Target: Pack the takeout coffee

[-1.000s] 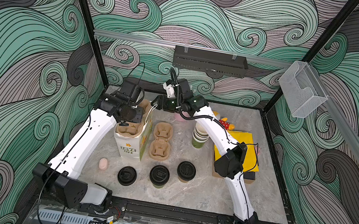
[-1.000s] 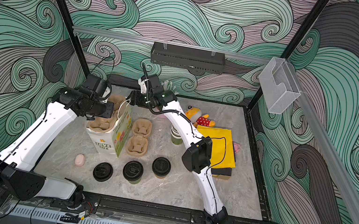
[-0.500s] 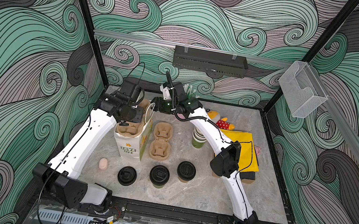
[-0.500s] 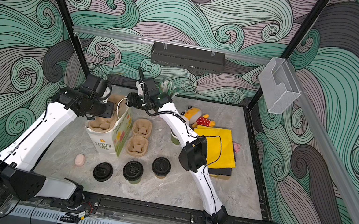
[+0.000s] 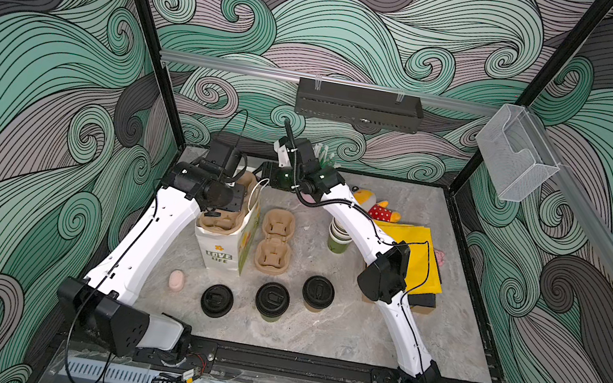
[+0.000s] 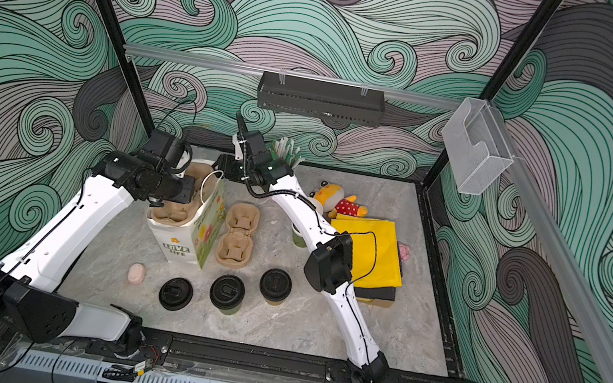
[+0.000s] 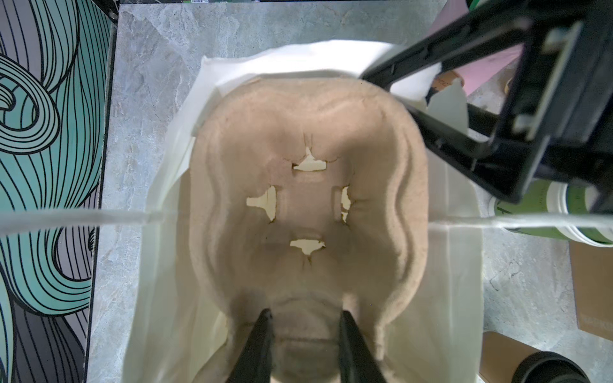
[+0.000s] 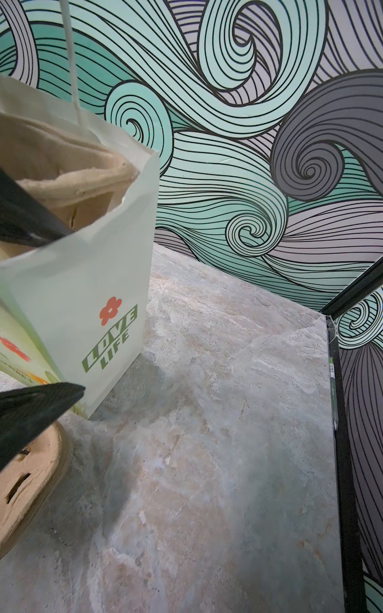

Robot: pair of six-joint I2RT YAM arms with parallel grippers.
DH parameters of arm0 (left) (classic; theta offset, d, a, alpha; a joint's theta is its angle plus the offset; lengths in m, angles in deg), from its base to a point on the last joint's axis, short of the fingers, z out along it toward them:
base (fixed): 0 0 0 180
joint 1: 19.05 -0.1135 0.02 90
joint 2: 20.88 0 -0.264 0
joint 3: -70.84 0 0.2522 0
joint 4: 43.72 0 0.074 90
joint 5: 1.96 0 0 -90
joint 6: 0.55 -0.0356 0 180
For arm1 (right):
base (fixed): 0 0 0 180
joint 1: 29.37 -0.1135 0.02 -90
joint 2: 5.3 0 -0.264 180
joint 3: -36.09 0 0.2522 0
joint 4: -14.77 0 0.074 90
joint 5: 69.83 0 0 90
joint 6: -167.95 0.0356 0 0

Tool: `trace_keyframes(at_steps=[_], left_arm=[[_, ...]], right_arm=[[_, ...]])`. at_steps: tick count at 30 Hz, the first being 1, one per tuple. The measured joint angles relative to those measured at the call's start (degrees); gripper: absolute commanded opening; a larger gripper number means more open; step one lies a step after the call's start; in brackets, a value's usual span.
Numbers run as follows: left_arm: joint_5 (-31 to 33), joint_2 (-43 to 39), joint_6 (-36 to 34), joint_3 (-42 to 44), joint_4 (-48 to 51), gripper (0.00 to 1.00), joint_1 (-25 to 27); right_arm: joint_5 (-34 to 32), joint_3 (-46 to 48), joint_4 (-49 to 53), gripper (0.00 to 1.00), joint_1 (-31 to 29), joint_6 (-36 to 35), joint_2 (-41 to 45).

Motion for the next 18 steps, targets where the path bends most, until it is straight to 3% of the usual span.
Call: trace_keyframes(at_steps=[9, 18], left_arm=[[0.7, 0.3, -0.1, 0.3, -0.5, 0.03, 0.0], [0.7, 2.2, -0.4, 1.1, -0.5, 0.02, 0.0]], right_arm=[[0.3, 0.7, -3.2, 0.69, 0.0, -0.2, 0.8], [-0.2, 1.3, -6.3, 0.70, 0.0, -0.6, 9.7]])
